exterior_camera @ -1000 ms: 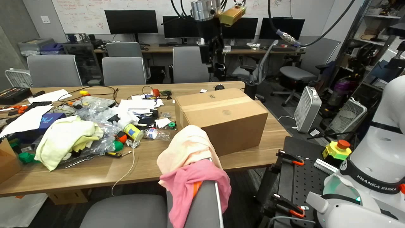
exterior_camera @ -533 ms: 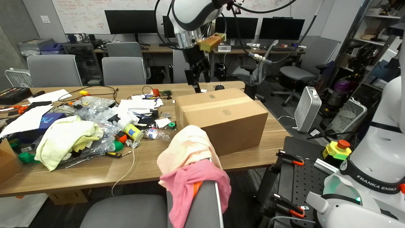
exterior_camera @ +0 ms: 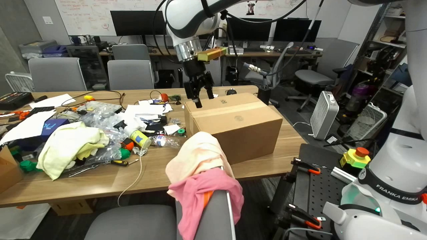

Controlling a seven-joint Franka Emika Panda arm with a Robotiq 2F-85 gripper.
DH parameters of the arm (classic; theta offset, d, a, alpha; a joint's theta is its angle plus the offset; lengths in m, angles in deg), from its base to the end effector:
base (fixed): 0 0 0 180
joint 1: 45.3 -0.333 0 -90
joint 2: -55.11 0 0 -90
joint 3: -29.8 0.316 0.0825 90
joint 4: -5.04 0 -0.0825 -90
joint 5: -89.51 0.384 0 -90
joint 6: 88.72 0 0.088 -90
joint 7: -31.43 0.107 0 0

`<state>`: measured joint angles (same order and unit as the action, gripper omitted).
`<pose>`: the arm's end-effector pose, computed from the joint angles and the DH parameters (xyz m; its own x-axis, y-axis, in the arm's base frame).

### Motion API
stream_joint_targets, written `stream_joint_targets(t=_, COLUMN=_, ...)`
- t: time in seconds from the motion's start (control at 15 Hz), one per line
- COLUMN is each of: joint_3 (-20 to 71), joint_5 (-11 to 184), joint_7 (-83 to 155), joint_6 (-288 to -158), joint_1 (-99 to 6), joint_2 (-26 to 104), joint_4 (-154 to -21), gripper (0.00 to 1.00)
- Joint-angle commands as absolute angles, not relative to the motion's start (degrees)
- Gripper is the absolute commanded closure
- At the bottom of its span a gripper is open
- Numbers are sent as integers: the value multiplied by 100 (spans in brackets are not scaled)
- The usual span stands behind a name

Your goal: Remove the two t-shirts from the backrest of the grey chair and place them on top of the brown box

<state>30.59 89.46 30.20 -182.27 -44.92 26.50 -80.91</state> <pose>0.6511 0.0033 0.3549 0.9332 0.0290 -0.3583 0.0259 -0.9996 -0.0135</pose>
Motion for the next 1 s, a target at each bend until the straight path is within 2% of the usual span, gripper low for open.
stream_joint_targets(t=0.0, joint_3=3126, joint_5=9216, joint_7=3167, joint_6=-17943, joint_1=-4546, joint_2=2416, joint_4=-7680, gripper=0)
stream_joint_targets(t=0.93, joint_3=3154, joint_5=9092, joint_7=4561, joint_6=-18124, joint_1=-5410, joint_2=1811, joint_4=-8133, gripper=0)
